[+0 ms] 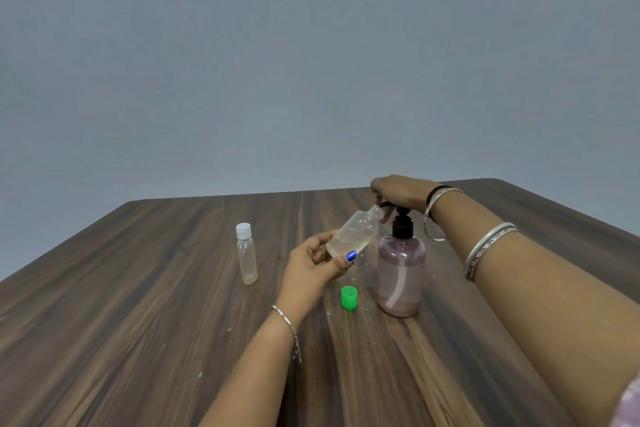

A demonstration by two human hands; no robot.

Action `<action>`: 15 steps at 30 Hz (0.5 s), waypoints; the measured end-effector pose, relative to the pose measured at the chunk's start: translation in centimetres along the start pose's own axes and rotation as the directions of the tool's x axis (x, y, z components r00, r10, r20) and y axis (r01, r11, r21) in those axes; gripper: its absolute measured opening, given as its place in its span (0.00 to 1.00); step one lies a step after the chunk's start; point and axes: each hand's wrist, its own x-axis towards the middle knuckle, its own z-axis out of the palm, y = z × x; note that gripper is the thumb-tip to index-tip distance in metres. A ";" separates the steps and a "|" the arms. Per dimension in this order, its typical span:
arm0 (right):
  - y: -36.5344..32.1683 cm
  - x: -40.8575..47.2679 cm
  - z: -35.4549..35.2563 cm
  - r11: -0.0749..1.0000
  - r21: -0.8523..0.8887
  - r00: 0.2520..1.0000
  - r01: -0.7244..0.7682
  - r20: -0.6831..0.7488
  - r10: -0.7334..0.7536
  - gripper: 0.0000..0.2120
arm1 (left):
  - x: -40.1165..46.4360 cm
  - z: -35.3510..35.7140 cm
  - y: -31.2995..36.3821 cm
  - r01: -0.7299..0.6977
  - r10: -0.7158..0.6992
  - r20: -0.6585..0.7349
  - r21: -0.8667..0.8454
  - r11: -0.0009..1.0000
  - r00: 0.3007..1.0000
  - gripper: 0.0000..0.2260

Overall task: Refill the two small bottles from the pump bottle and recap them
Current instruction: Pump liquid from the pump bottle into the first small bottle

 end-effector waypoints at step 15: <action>-0.4 -0.3 0.6 0.997 -0.079 1.000 0.013 -0.012 -0.014 0.15 | 0.1 -0.1 0.0 -0.011 0.011 0.014 0.005 1.000 1.000 0.16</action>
